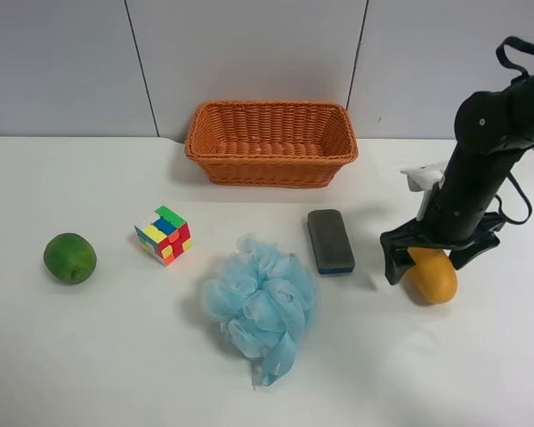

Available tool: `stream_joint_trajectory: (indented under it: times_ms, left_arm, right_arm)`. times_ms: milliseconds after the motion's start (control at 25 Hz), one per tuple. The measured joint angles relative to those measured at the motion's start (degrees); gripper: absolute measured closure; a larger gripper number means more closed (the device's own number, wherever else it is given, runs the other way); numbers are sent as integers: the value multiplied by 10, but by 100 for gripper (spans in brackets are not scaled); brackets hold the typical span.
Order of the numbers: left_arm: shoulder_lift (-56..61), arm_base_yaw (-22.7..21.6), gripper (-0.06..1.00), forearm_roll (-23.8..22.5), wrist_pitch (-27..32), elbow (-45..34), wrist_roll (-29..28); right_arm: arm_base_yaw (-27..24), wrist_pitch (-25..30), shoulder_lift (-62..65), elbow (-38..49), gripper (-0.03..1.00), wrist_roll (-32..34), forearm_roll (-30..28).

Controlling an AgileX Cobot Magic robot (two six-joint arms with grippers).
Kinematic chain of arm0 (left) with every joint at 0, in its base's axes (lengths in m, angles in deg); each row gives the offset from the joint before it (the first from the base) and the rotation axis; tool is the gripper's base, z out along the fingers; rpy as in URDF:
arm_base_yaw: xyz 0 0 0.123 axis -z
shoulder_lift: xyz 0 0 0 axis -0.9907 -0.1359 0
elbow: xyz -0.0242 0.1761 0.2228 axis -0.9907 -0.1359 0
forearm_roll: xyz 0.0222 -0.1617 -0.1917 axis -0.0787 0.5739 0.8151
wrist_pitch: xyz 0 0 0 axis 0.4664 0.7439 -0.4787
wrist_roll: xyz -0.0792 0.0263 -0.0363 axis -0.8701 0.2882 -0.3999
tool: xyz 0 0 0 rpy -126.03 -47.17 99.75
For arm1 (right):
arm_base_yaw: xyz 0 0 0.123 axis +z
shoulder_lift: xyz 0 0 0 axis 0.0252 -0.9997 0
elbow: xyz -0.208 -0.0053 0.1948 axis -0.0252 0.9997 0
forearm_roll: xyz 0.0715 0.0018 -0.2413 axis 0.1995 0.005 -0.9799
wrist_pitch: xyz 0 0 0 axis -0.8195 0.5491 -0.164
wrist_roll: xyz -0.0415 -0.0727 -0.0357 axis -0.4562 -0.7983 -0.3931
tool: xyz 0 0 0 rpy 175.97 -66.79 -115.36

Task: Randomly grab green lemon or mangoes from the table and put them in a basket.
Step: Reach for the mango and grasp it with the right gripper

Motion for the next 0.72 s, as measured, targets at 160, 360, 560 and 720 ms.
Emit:
stream_joint_trajectory:
  times_ms: [160,360,560,720]
  left_arm:
    - [0,0,0,0,0,0,0]
    - [0,0,0,0,0,0,0]
    - [0,0,0,0,0,0,0]
    - [0,0,0,0,0,0,0]
  right_arm:
    - [0,-29,0,15,-3,0,-11]
    - [0,-66,-2,15,-3,0,-12]
    - [0,-72,-14,15,4,0,-13]
    - [0,-72,-14,15,28,1,-17]
